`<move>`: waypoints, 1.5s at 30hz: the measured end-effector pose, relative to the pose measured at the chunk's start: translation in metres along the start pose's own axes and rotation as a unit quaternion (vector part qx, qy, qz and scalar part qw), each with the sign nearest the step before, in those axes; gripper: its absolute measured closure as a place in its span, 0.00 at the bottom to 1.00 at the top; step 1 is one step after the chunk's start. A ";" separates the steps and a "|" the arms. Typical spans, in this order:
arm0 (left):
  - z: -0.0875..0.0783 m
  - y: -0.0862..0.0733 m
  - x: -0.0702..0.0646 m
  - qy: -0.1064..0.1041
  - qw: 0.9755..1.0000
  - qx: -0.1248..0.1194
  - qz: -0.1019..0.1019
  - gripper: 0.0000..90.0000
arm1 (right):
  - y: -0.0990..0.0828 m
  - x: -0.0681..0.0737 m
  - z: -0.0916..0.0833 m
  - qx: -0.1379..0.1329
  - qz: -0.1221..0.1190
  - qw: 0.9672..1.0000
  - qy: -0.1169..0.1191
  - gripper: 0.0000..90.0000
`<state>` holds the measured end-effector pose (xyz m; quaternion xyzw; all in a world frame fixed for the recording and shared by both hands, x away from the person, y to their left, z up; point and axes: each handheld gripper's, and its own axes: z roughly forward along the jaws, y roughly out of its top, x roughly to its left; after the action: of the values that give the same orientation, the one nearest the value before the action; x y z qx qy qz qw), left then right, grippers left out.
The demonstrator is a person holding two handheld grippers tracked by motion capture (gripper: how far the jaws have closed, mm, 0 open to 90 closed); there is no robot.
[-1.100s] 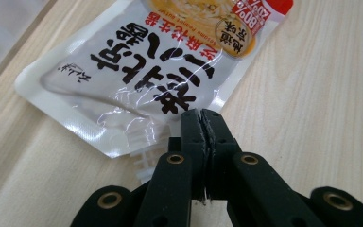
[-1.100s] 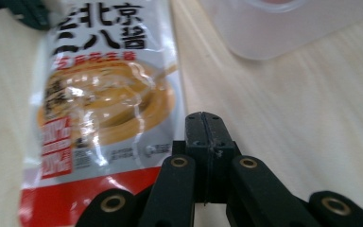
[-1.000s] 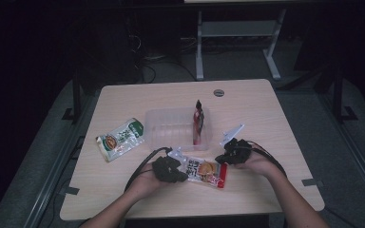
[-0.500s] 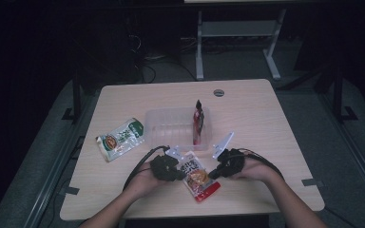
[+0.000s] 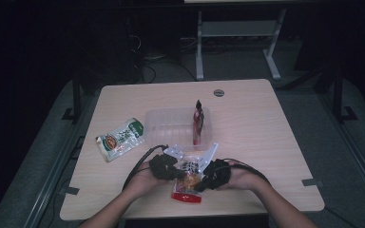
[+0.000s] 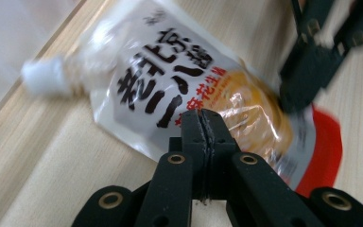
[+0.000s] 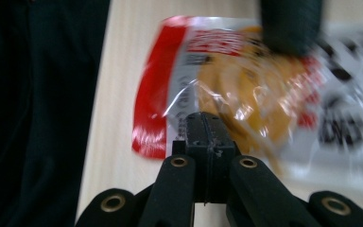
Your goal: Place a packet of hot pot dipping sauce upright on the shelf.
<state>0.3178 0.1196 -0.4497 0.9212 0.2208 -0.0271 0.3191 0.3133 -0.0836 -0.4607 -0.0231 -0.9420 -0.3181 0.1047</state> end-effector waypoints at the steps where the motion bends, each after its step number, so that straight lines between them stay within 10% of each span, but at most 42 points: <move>1: 0.000 0.000 0.000 0.000 1.000 0.000 0.002 0.99 | 0.002 0.001 0.002 -0.002 -0.007 1.000 0.001 1.00; 15: 0.004 0.004 -0.007 -0.007 1.000 -0.016 0.007 0.99 | 0.024 0.014 0.022 -0.041 -0.047 0.998 -0.010 1.00; 23: -0.011 0.006 -0.012 -0.011 0.999 -0.037 0.020 0.97 | 0.001 0.008 -0.022 -0.066 0.023 0.995 -0.075 0.94; 33: 0.006 0.007 -0.018 -0.014 0.999 -0.004 0.034 1.00 | -0.043 0.005 -0.062 -0.089 0.141 0.976 -0.141 0.54; 45: 0.017 0.009 -0.018 -0.004 0.999 0.015 0.036 1.00 | -0.057 -0.016 -0.056 -0.107 0.214 0.965 -0.111 0.41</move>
<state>0.3064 0.0961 -0.4547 0.9331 0.1857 -0.0219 0.3073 0.3332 -0.1628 -0.4547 -0.2699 -0.8815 -0.3823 0.0621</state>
